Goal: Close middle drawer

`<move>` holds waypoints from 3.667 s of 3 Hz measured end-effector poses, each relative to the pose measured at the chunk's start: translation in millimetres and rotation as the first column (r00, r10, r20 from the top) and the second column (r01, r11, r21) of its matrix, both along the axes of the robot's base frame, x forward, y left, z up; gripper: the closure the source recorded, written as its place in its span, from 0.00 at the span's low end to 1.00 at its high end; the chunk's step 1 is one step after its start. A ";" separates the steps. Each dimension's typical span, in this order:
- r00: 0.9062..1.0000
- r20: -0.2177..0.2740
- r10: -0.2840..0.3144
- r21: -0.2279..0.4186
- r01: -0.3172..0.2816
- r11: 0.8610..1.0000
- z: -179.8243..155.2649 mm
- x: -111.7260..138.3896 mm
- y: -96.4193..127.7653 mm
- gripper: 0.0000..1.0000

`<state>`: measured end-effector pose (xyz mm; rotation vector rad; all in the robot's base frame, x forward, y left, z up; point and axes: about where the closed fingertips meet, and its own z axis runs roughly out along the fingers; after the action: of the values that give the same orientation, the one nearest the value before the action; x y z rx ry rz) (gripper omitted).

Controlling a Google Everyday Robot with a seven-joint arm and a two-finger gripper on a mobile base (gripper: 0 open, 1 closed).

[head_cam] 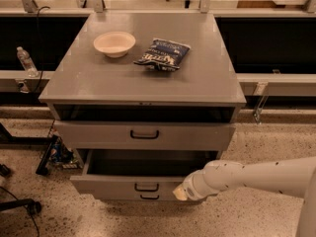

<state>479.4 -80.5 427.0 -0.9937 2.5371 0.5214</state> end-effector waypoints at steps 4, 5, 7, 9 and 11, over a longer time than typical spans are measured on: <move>0.987 0.159 0.034 -0.037 -0.028 0.999 -9.7 55.3 11.2 1.00; 0.982 0.186 0.032 -0.036 -0.026 0.999 -6.4 66.8 10.0 1.00; 0.973 0.229 0.031 -0.029 -0.025 0.999 -1.1 93.1 5.9 1.00; 0.985 0.173 0.000 -0.046 0.008 0.999 -3.9 74.6 -16.1 1.00; 0.990 0.058 -0.131 -0.080 0.136 0.987 -19.2 36.7 -70.6 1.00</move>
Offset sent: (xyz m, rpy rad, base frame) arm 0.0453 0.0167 -0.0168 -0.0592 -0.1589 0.0396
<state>516.1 -151.1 407.7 -0.8461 2.5745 0.3484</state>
